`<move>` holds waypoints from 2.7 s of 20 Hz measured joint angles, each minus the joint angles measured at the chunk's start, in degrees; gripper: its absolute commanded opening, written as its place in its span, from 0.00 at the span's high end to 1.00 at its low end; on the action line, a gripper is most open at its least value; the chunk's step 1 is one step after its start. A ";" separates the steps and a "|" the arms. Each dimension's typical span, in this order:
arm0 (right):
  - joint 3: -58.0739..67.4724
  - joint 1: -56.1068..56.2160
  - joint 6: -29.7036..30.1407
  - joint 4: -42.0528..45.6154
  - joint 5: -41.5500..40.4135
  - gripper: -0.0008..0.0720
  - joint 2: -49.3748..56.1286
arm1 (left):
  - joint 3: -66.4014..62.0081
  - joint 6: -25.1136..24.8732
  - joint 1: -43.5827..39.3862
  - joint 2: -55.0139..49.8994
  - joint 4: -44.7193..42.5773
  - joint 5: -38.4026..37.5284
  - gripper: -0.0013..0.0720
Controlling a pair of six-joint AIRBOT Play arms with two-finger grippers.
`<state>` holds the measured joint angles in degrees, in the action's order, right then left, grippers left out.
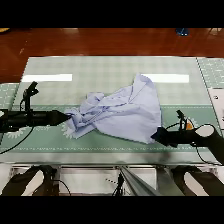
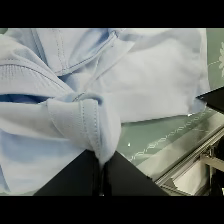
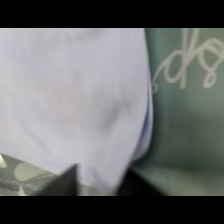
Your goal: Fold the shirts.
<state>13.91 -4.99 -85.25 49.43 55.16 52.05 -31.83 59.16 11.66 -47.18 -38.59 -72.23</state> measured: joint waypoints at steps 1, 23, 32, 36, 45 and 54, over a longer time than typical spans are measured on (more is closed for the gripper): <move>0.24 1.90 -0.76 -0.61 -1.18 0.94 0.94 | -0.11 0.11 0.00 0.00 -0.02 -0.02 0.94; 74.55 -7.45 -2.95 22.29 5.64 0.94 -17.40 | -70.64 15.63 0.20 3.08 -14.08 4.22 0.95; 83.76 -8.02 -2.82 25.79 27.41 0.94 -17.55 | -75.41 25.03 0.20 10.75 -21.40 -16.41 0.95; 84.15 -7.82 -1.49 26.49 40.24 0.94 -15.74 | -72.74 27.87 0.13 11.91 -20.70 -27.23 0.94; 62.71 -6.78 2.62 24.65 44.68 0.94 -3.61 | -33.31 24.92 0.13 10.54 -18.73 -23.71 0.94; 56.02 -6.71 6.08 14.78 21.00 0.94 18.03 | -7.04 14.12 0.13 -4.66 -5.68 7.56 0.94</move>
<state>69.93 -11.70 -79.18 64.20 76.16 70.08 -38.87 73.28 11.79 -51.83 -44.27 -64.66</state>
